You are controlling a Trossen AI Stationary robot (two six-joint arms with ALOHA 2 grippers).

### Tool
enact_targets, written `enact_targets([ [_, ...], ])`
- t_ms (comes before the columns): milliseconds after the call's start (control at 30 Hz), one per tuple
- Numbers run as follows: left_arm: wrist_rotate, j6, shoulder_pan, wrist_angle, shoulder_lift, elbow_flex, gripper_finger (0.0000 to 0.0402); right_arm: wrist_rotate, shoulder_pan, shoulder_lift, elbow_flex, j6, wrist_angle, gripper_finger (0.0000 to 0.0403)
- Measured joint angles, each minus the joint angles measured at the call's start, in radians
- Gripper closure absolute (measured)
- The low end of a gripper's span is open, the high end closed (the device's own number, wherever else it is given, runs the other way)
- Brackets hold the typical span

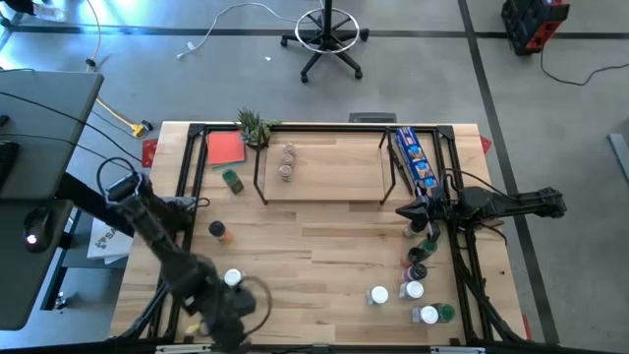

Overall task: Shelf spices
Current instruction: Put the brown seasoning bottle aligned with the other brown seasoning bottles on the shelf

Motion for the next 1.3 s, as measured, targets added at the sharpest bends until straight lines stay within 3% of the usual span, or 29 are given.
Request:
enact_targets([
  [300,-0.105,0.274,0.354,-0.204,-0.001,0.175,0.0236,0.000,0.000,0.000,0.000,0.000,0.000,0.0402],
  [600,-0.172,0.660,0.788,-0.313,0.023,0.188,0.0237,0.000,0.000,0.000,0.000,0.000,0.000,0.0402],
  [733,-0.169,0.881,0.924,-0.314,0.054,0.188,0.0237,0.000,0.000,0.000,0.000,0.000,0.000,0.0402],
  [1000,-0.220,1.299,1.028,-0.557,0.138,0.186,0.0237,0.000,0.000,0.000,0.000,0.000,0.000,0.0402],
  [1300,-0.286,1.466,1.025,-0.580,0.240,0.186,0.0231,0.000,0.000,0.002,0.000,0.000,0.000,0.0402],
])
